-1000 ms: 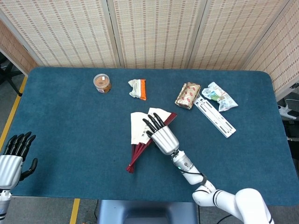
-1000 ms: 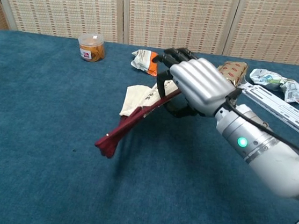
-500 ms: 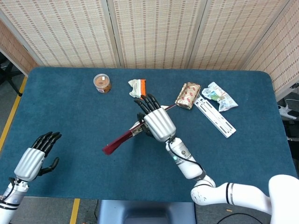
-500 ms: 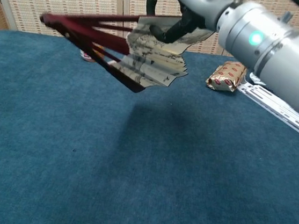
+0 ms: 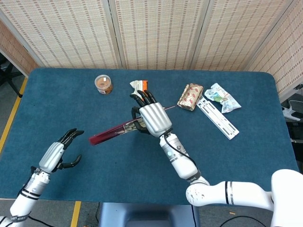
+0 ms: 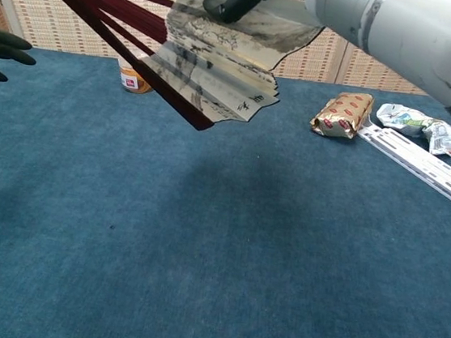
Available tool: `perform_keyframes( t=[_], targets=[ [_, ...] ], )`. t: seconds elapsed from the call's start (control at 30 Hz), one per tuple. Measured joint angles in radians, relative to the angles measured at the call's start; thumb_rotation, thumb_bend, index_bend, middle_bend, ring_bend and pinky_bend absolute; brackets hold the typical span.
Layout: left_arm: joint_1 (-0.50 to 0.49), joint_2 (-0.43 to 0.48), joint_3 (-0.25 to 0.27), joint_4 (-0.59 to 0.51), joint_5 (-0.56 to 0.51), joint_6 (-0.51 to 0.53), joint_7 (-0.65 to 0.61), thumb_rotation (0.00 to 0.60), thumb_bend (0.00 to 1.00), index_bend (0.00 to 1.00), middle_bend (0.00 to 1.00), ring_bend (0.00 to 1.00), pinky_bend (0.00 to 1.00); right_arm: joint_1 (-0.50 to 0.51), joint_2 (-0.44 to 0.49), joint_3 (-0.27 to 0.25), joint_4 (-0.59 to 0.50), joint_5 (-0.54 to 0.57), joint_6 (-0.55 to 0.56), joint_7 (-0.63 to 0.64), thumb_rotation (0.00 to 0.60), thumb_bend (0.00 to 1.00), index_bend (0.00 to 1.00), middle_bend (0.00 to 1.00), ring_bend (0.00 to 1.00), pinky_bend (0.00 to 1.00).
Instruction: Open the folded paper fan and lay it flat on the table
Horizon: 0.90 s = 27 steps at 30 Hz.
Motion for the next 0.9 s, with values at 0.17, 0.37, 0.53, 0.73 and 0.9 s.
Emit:
perform_keyframes(
  t=[0.17,0.37,0.53,0.73,0.9],
  targets=[
    [-0.043,-0.03,-0.053,-0.036,-0.091,-0.075,-0.081,0.6,0.41,0.16,0.12,0.02,0.16,0.056,-0.024,-0.001,0.002,0.052,0.023,-0.008,0.6,0.68,0.67,0.11,0.0,0.0],
    [-0.065,-0.04,-0.068,-0.087,-0.118,-0.105,-0.108,0.6,0.41,0.17,0.12,0.02,0.16,0.112,-0.07,-0.003,0.035,0.072,0.063,-0.021,0.6,0.68,0.67,0.11,0.0,0.0],
    [-0.068,-0.052,-0.073,-0.107,-0.137,-0.108,-0.105,0.6,0.41,0.19,0.12,0.02,0.15,0.15,-0.118,0.001,0.073,0.091,0.101,-0.024,0.6,0.68,0.67,0.11,0.0,0.0],
    [-0.069,-0.067,-0.093,-0.131,-0.184,-0.114,-0.116,0.6,0.41,0.24,0.12,0.01,0.15,0.186,-0.175,-0.001,0.123,0.102,0.137,-0.019,0.6,0.68,0.67,0.11,0.0,0.0],
    [-0.072,-0.078,-0.11,-0.142,-0.225,-0.129,-0.124,0.6,0.41,0.3,0.15,0.02,0.15,0.206,-0.207,-0.003,0.153,0.102,0.152,-0.013,0.6,0.68,0.67,0.11,0.0,0.0]
  ],
)
